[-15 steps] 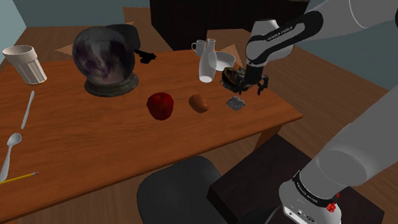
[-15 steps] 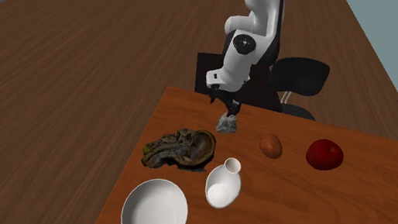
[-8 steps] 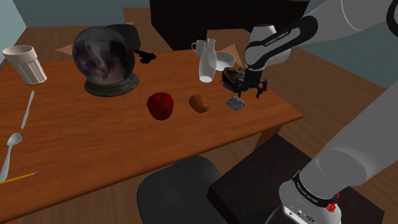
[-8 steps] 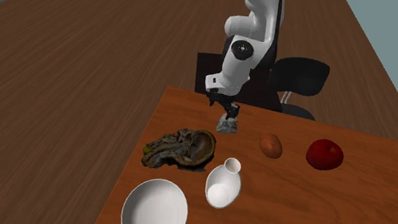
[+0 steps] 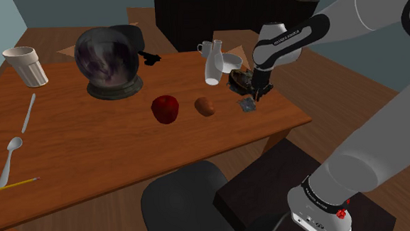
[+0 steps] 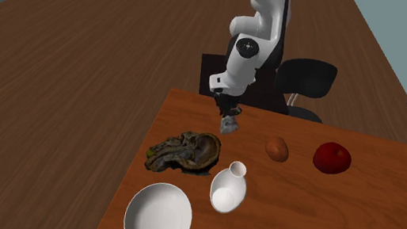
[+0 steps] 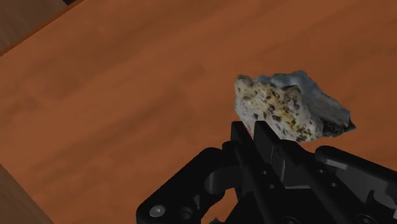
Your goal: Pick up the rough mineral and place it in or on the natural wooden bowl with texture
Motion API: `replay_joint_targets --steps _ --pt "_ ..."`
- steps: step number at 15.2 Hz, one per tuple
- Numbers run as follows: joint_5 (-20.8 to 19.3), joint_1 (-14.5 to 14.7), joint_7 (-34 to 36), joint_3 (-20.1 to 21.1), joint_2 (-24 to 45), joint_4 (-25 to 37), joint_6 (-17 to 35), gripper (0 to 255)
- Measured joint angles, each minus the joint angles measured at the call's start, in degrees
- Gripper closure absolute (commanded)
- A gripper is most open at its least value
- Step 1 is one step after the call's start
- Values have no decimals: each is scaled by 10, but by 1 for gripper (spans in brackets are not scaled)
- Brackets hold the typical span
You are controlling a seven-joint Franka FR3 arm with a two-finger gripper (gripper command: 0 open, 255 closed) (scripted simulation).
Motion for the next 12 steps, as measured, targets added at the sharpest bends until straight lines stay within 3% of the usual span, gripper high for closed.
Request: replay_joint_targets --steps 4,5,7,12 --pt "-2 -2 -2 -3 3 -4 0 255" --pt "-2 -2 -2 -3 3 -4 0 0" --pt "-8 -1 -23 -3 -18 -20 14 0" --pt "-43 27 -275 -36 -199 -178 140 0"
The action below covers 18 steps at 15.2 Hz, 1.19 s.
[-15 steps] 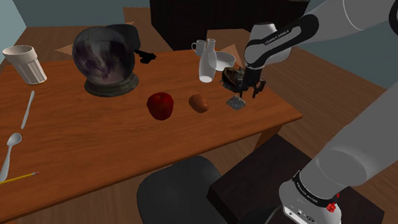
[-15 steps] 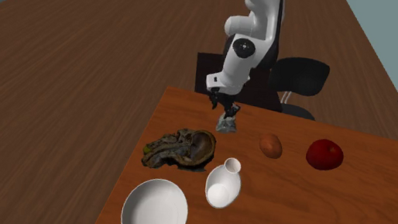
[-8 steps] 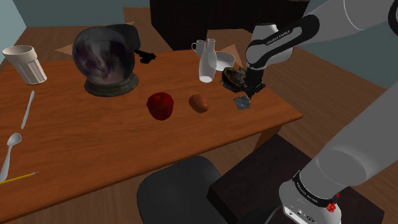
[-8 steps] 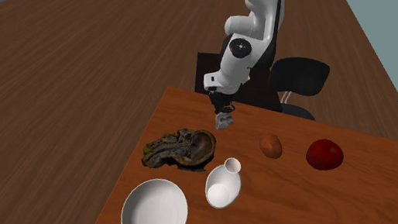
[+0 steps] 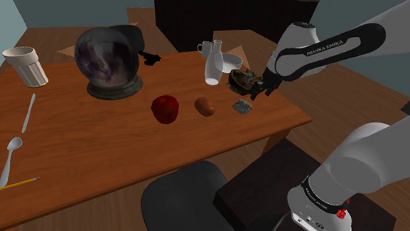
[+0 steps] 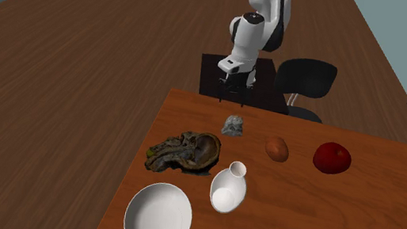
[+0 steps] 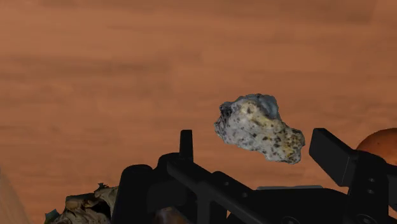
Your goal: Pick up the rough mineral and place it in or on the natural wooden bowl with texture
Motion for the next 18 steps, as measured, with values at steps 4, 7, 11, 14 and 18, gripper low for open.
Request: replay_joint_targets --steps 4,7,11,14,18 --pt "-2 10 -40 -16 7 -27 52 0" --pt "2 15 -47 -23 33 -30 83 0" --pt "4 17 -47 -24 39 -32 91 0" --pt "4 17 -47 -24 39 -32 91 0" --pt "4 17 -47 -24 39 -32 91 255"
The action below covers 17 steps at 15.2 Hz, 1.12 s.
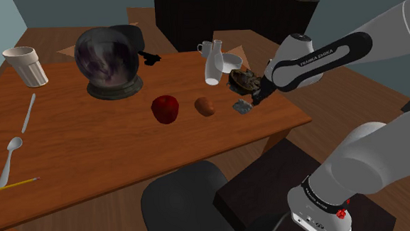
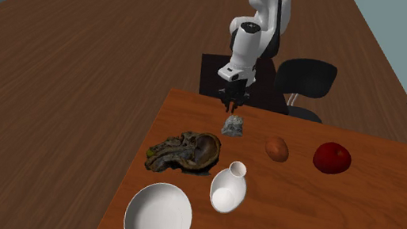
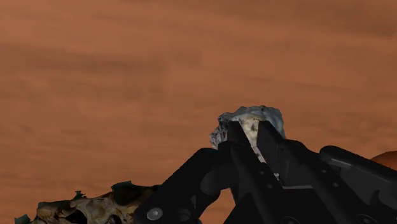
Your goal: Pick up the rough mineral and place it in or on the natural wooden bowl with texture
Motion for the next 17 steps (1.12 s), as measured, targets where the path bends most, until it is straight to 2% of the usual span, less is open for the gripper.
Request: replay_joint_targets --steps 6,7,8,9,12,14,15,17 --pt "0 0 0 0 0 0 0 255" --pt "0 0 0 0 0 0 0 0" --pt "0 0 0 0 0 0 0 0" --pt "-12 -3 18 20 9 20 -25 0" --pt "-66 -1 101 100 73 131 -172 0" --pt "-96 18 147 145 139 225 -289 0" --pt "-104 24 158 155 161 252 -323 0" --pt "-113 28 168 160 182 269 -342 0"
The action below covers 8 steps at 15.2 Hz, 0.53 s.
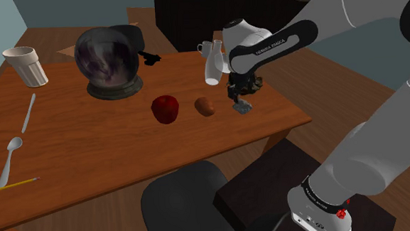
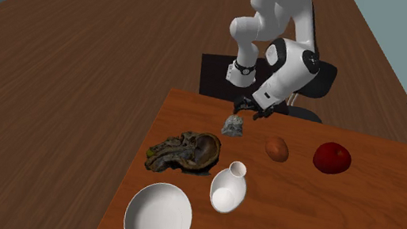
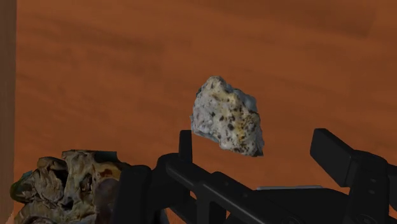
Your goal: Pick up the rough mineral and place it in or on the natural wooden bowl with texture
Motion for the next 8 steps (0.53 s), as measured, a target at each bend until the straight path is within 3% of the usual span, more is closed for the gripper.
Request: replay_joint_targets --steps 8 --pt "-15 -6 9 -6 25 -19 37 0"
